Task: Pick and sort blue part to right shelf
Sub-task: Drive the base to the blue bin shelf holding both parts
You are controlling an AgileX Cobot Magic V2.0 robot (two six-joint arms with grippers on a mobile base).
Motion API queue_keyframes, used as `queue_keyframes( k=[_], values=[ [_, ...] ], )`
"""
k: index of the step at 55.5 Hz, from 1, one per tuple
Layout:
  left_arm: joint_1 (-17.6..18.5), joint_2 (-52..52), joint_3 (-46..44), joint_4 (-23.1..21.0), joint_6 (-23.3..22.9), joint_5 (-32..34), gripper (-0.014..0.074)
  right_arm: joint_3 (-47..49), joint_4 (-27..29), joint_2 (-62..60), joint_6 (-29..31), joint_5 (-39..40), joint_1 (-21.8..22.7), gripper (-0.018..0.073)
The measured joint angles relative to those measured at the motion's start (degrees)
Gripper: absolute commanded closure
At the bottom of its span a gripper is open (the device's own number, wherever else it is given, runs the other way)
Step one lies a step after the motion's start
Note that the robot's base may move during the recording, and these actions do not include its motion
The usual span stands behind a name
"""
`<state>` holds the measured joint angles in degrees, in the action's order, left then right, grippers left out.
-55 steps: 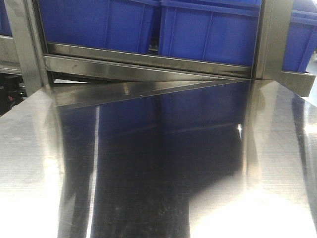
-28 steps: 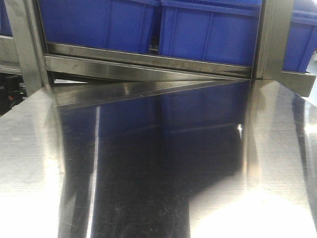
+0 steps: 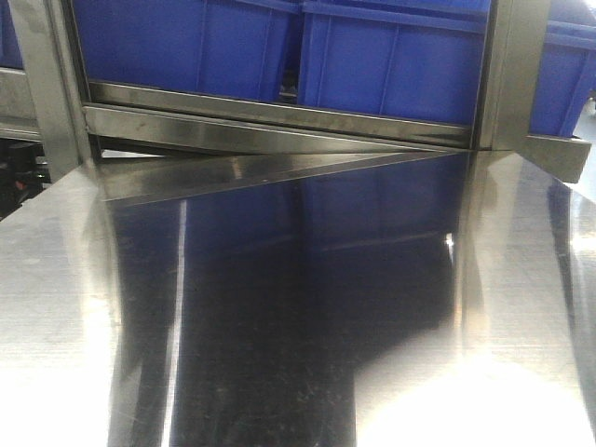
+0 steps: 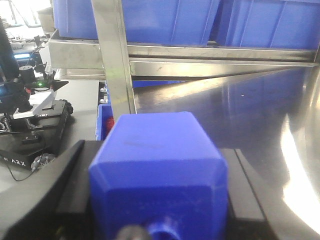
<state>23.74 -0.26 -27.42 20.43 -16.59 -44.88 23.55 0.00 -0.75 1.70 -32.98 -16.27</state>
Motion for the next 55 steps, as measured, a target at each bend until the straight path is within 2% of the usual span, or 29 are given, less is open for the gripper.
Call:
queue_keyframes(
  k=[27,39,55],
  values=[
    [0.00,0.00,0.00,0.07,0.00,0.00,0.0260,0.00,0.00,0.00,0.00,0.04,0.00,0.0385],
    [-1.83,0.00,0.10,0.07,0.00,0.00,0.0260,0.00,0.00,0.00,0.00,-0.08,0.00,0.0385],
    [-1.92,0.00,0.10,0.07,0.00,0.00,0.0260,0.00,0.00,0.00,0.00,-0.08,0.00,0.0385]
  ],
)
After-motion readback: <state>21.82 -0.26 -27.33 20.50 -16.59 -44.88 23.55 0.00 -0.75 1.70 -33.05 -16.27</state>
